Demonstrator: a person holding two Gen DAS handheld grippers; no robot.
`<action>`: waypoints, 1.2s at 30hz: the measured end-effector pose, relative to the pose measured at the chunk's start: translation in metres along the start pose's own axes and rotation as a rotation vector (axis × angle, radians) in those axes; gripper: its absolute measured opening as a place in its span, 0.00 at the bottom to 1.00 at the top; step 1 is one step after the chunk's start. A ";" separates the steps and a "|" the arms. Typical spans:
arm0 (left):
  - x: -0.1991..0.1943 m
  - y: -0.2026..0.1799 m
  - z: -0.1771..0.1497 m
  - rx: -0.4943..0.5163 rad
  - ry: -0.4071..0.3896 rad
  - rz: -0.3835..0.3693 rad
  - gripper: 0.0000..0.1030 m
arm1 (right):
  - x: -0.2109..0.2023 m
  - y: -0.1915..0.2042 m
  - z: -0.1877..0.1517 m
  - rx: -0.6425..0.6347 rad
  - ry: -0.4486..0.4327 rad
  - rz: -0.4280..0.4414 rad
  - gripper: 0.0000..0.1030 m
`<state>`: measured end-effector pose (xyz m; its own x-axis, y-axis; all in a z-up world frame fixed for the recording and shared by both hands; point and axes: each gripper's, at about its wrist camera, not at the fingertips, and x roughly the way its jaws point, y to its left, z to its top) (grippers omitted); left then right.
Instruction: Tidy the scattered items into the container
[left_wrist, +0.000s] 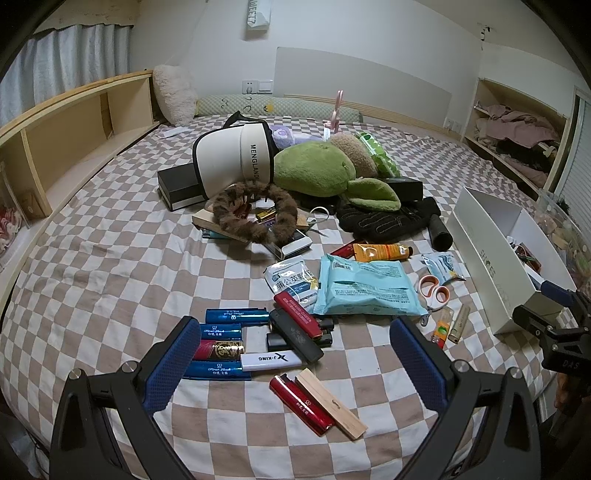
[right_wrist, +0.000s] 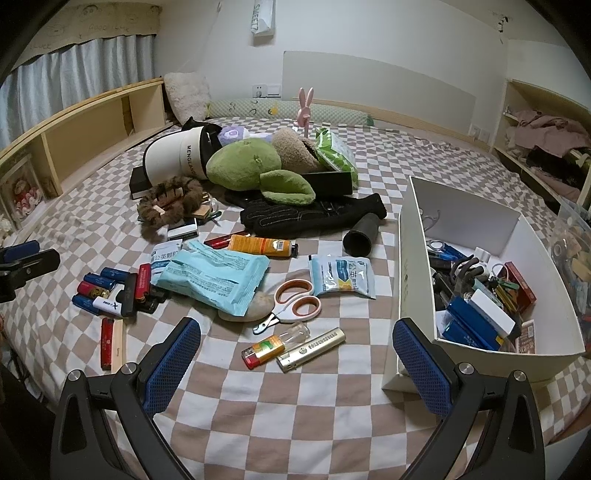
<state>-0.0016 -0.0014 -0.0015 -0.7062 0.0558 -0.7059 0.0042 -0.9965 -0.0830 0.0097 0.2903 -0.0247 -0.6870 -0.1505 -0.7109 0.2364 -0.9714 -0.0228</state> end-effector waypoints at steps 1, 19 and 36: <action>0.000 0.000 0.000 0.000 0.001 0.000 1.00 | 0.000 0.000 0.000 0.000 0.000 0.000 1.00; 0.001 -0.001 0.000 0.005 -0.001 0.013 1.00 | 0.001 0.000 -0.001 -0.004 0.007 0.000 1.00; 0.001 -0.002 0.000 0.012 0.007 -0.015 1.00 | 0.000 0.000 -0.001 -0.009 0.005 0.012 1.00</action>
<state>-0.0021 0.0003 -0.0020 -0.7008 0.0708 -0.7098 -0.0149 -0.9963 -0.0847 0.0109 0.2910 -0.0254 -0.6808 -0.1610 -0.7146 0.2504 -0.9679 -0.0205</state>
